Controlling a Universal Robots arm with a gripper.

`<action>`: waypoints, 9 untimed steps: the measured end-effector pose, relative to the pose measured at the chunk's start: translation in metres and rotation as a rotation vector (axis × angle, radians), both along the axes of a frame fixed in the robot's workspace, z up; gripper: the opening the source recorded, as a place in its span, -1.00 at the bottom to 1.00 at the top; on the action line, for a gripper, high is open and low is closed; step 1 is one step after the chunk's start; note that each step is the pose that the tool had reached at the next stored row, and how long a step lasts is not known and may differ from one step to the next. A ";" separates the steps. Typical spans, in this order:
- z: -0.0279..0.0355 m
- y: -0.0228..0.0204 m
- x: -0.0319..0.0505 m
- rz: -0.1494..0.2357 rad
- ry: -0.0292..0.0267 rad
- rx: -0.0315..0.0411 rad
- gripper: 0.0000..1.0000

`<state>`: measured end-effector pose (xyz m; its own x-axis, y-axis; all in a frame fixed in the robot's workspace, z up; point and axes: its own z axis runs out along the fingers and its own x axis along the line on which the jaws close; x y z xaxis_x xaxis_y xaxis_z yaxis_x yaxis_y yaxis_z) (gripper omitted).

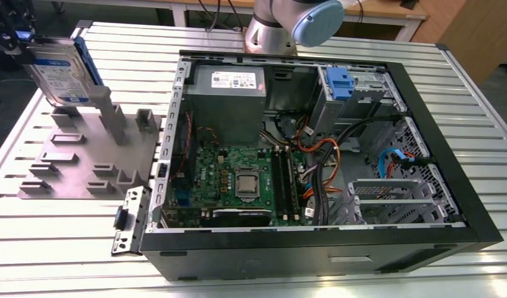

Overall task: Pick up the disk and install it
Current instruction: 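Pick up the disk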

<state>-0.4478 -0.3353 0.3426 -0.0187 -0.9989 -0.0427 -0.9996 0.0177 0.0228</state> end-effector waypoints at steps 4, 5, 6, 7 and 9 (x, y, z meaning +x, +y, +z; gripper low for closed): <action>0.0010 0.0000 0.0000 0.000 0.0001 -0.0001 -0.26; 0.0011 0.0000 0.0000 0.000 -0.0001 0.0000 -0.26; 0.0012 0.0000 0.0000 0.000 -0.0001 0.0000 -0.26; 0.0014 0.0000 0.0000 0.000 -0.0001 0.0000 -0.26; 0.0018 0.0000 0.0000 0.000 0.0000 0.0000 -0.26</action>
